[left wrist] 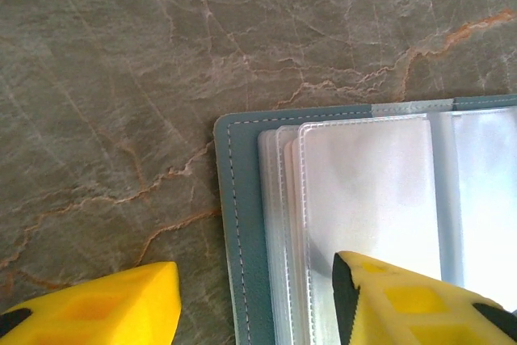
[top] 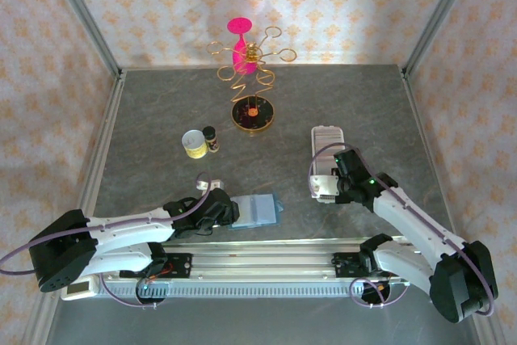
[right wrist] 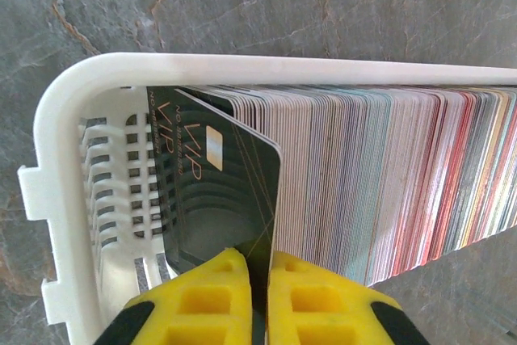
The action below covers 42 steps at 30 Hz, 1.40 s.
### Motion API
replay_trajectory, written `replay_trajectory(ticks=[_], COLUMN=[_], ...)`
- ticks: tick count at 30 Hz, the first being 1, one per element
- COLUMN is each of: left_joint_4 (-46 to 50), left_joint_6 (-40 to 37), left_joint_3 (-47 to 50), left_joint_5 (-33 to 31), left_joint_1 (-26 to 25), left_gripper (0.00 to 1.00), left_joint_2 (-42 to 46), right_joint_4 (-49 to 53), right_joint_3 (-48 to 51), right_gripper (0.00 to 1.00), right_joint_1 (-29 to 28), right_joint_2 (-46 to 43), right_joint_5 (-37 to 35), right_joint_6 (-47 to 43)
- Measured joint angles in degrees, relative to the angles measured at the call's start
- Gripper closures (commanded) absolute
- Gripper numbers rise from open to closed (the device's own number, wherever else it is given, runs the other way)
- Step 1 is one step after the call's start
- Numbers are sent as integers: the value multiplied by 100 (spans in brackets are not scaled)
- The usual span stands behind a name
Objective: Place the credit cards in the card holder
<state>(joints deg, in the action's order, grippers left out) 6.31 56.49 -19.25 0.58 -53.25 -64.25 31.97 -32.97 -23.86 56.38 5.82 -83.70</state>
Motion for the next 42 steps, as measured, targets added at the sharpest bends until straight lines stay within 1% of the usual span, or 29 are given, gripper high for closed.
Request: replay_trajectory(ticks=[2,9,13,22,26,28,31,38,40,42], left_joint_4=[-7,-61,-101,-98,-63,-31,39,223,295,341], left_joint_6=[0,0,0,-7,-7,-11,-50,-92,-92,-92], left_joint_3=[0,0,0,-72,-118,-151,-221,-389,-448,-490], left_joint_5=[0,42,55,68,72,85,94,105,105,103], left_joint_1=[0,0,0,0,0,0,0,-2,-2,-2], left_gripper=[48,39,37,32,30,28,27,26,27,28], left_joint_2=[0,4,4,-101,-127,-153,-195,-330,-372,-413], right_joint_4=[52,522,868,1521,1733,1714,1436,201,-258,-791], right_joint_3=[-2,-238,-507,-1036,-1460,-1762,-2109,-2129,-1937,-1517], right_gripper=[94,97,100,100,100,100,100,100,100,100], right_joint_1=[0,0,0,-186,-278,-289,-291,-315,-337,-472], right_joint_2=[-7,-87,-203,-306,-308,-308,-321,-315,-258,-170], right_joint_5=[17,90,127,245,531,815,1285,2065,2461,2841], right_joint_6=[13,120,282,833,1401,1915,2949,6522,7554,8592])
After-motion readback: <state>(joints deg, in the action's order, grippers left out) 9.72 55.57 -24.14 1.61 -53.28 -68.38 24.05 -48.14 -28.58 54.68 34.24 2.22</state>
